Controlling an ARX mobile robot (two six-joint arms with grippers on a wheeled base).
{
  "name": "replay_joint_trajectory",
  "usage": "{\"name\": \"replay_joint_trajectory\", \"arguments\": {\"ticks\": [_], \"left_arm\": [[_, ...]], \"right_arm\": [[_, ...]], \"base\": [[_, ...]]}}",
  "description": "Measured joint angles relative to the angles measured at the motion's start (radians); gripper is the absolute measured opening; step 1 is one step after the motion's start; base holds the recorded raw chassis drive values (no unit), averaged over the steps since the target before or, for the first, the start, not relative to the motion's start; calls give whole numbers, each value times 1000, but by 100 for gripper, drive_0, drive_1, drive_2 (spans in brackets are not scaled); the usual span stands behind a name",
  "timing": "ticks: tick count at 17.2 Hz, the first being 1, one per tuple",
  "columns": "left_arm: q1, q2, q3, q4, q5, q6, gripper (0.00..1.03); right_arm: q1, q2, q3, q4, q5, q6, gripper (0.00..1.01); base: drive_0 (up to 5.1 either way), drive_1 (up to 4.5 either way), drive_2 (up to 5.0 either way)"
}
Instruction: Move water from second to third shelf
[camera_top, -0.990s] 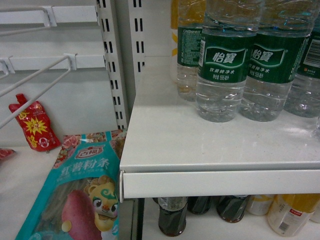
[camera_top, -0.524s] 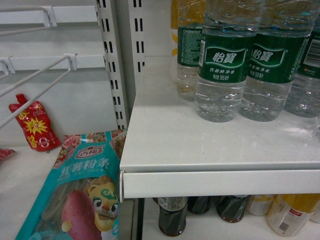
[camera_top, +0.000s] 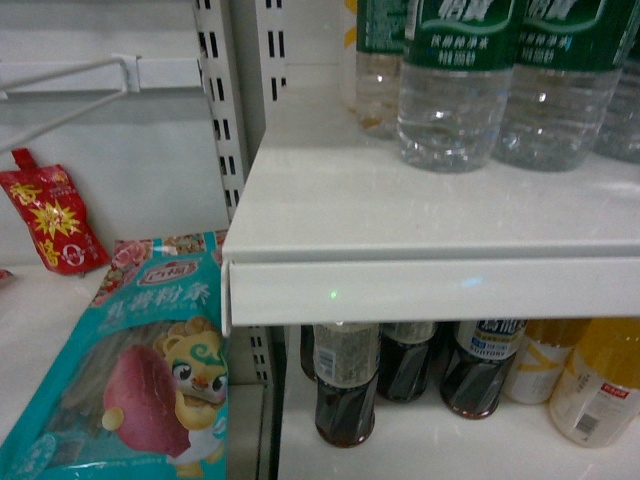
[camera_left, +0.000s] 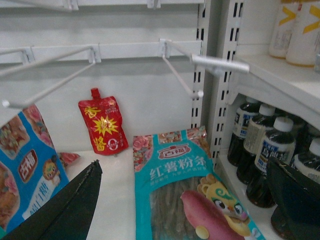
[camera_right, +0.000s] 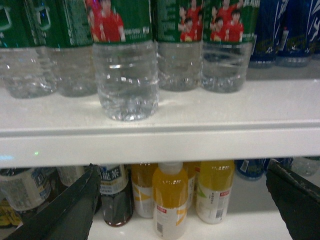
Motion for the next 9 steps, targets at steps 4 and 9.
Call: {"name": "replay_joint_trajectory", "arguments": {"ticks": [4, 9], "left_arm": [[0, 0, 0, -3, 0, 0, 98], [0, 0, 0, -3, 0, 0, 98]], "right_arm": [[0, 0, 0, -2, 0, -3, 98], [0, 0, 0, -2, 0, -3, 98]], "base": [[0, 0, 0], [0, 0, 0]]}}
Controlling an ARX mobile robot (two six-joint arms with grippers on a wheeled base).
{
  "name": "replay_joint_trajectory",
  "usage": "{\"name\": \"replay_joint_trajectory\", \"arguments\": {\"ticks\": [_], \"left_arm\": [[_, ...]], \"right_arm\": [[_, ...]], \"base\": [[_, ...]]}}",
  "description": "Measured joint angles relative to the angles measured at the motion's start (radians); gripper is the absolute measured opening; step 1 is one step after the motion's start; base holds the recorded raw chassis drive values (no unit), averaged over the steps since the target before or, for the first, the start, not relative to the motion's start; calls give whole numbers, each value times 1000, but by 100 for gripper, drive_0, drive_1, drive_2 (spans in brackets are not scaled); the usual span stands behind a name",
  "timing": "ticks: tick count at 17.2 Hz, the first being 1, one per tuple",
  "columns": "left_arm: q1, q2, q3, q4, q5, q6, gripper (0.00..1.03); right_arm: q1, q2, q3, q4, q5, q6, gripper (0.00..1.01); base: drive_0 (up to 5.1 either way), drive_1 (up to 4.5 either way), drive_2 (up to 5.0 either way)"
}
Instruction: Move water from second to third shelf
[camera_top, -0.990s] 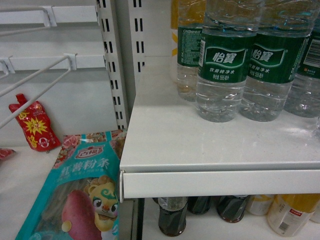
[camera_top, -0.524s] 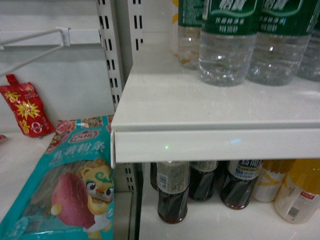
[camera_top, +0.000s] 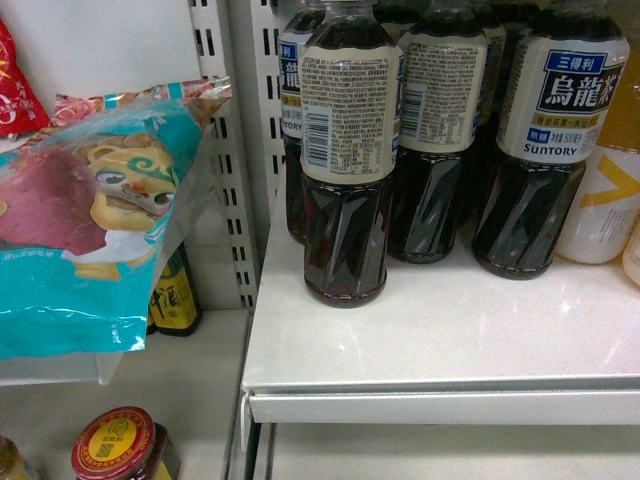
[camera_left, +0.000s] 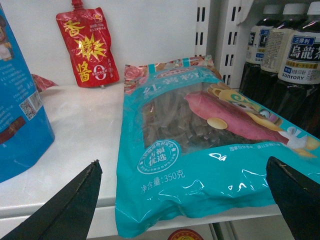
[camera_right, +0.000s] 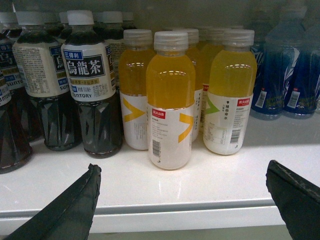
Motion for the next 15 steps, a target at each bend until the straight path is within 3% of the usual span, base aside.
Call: {"name": "replay_joint_trajectory", "arguments": {"ticks": [15], "left_arm": [[0, 0, 0, 0, 0, 0, 98]], "right_arm": [[0, 0, 0, 0, 0, 0, 98]], "base": [[0, 0, 0]]}}
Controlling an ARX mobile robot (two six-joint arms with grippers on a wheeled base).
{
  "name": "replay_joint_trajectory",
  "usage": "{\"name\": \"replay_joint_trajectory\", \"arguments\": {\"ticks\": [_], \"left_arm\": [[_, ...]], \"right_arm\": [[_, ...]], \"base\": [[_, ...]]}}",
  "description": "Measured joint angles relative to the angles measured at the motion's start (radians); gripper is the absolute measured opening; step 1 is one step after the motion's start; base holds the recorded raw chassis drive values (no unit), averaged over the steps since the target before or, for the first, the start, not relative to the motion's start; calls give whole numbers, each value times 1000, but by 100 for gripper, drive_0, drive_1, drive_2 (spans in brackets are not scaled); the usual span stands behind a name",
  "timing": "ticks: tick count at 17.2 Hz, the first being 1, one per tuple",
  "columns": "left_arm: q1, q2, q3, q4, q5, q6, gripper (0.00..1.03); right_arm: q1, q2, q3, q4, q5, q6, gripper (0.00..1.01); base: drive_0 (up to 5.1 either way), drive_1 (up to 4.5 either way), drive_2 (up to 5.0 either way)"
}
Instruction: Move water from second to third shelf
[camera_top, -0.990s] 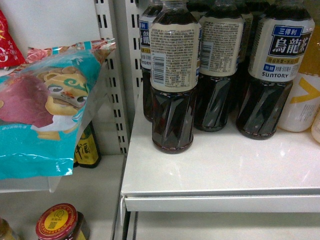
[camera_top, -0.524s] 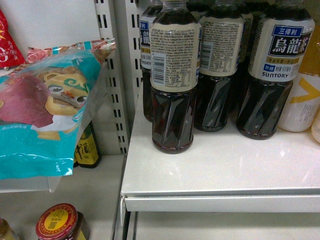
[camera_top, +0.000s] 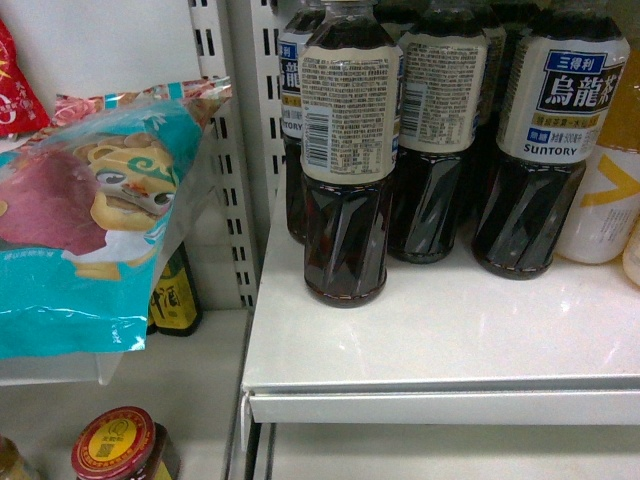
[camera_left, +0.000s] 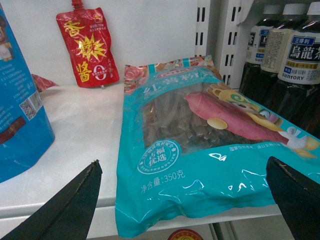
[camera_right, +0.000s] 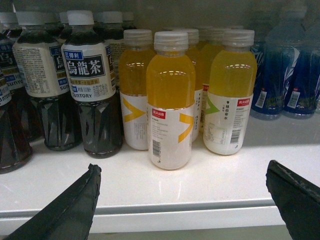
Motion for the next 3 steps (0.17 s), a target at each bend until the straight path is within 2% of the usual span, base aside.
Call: {"name": "replay_joint_trajectory", "arguments": {"ticks": [3], "left_arm": [[0, 0, 0, 0, 0, 0, 98]], "right_arm": [[0, 0, 0, 0, 0, 0, 98]], "base": [[0, 0, 0]]}}
